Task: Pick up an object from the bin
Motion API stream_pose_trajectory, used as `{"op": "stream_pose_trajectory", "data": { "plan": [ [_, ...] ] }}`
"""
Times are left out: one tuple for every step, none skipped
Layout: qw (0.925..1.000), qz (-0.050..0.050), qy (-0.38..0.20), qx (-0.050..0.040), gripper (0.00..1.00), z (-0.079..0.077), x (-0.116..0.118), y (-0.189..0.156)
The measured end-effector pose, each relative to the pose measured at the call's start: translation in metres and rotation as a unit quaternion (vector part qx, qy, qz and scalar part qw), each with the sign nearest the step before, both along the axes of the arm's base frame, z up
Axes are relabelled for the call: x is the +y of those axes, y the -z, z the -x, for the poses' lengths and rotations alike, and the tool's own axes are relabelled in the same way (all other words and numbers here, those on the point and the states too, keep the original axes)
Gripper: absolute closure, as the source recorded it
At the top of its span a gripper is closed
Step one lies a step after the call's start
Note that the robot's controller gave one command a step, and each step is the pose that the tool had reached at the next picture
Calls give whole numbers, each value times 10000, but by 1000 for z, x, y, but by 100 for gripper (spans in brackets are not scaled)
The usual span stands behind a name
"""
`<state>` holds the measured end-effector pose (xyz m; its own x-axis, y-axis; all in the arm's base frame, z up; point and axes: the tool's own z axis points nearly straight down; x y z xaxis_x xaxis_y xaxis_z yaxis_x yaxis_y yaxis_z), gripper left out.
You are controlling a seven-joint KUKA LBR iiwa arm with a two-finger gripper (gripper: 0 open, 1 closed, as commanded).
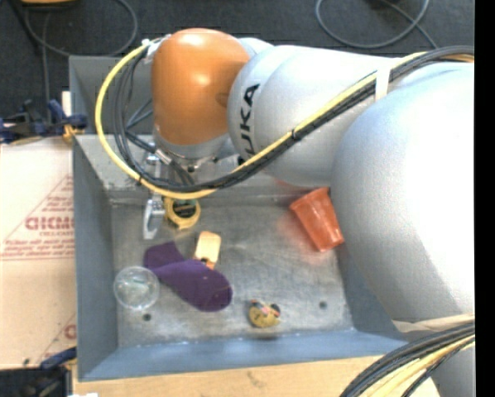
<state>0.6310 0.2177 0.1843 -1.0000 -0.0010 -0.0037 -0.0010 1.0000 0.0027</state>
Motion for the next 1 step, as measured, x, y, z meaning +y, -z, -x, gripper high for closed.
{"op": "stream_pose_trajectory", "data": {
  "plan": [
    [9998,8,-212,-21,0,34,-35,57]
  ]
}}
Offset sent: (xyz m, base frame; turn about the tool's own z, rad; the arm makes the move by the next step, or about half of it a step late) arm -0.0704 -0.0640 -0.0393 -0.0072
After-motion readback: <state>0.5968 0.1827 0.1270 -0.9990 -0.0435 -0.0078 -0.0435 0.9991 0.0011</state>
